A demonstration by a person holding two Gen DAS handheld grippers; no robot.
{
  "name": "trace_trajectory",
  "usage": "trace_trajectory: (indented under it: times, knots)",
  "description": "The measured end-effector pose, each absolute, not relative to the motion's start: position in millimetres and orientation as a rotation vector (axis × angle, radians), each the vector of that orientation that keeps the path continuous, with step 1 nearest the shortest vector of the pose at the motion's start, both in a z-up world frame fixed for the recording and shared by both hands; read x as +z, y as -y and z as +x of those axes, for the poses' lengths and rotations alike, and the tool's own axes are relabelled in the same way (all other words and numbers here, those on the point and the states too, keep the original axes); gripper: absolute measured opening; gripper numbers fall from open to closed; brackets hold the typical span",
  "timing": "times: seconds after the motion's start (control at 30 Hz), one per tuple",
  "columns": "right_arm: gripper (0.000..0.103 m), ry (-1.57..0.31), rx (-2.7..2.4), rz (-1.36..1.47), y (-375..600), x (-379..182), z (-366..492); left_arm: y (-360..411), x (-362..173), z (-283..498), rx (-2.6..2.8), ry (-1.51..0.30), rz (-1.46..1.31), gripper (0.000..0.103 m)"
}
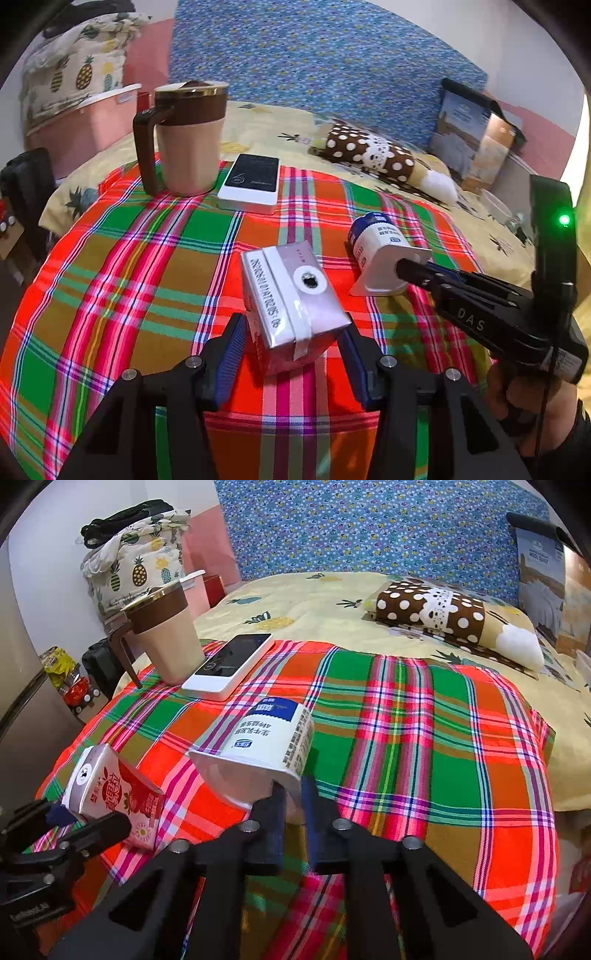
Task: Collect trash
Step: 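Grasp the pink milk carton with the left tool while the right tool grasps the white yogurt cup, then carry the carton and yogurt cup over the bin and open both tools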
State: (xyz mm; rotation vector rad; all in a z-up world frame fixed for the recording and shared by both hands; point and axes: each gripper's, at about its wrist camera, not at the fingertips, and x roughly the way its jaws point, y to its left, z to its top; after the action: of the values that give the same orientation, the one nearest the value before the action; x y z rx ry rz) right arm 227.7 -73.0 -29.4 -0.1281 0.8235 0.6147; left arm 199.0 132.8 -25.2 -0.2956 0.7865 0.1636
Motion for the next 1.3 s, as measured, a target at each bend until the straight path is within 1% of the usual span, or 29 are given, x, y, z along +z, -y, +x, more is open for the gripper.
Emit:
trace_trajectory:
  times: [0.07,0.13,0.23,0.8,1.3]
  knots:
    - [0.009,-0.824,0.614,-0.116,76,-28,228,-132,-28,202,0.183,-0.796,-0.296,0.049]
    - [0.009,-0.816,0.610,-0.109,81,-24,225,-131,-29,203,0.192,-0.795,-0.289,0.040]
    - [0.009,-0.806,0.601,-0.095,87,-18,221,-129,-29,202,0.194,-0.790,-0.269,0.038]
    - [0.009,-0.763,0.560,-0.040,143,7,164,-64,1,150,0.065,-0.748,-0.173,0.038]
    - [0.009,-0.743,0.469,0.028,194,11,123,-2,15,108,-0.065,-0.735,-0.145,0.038]
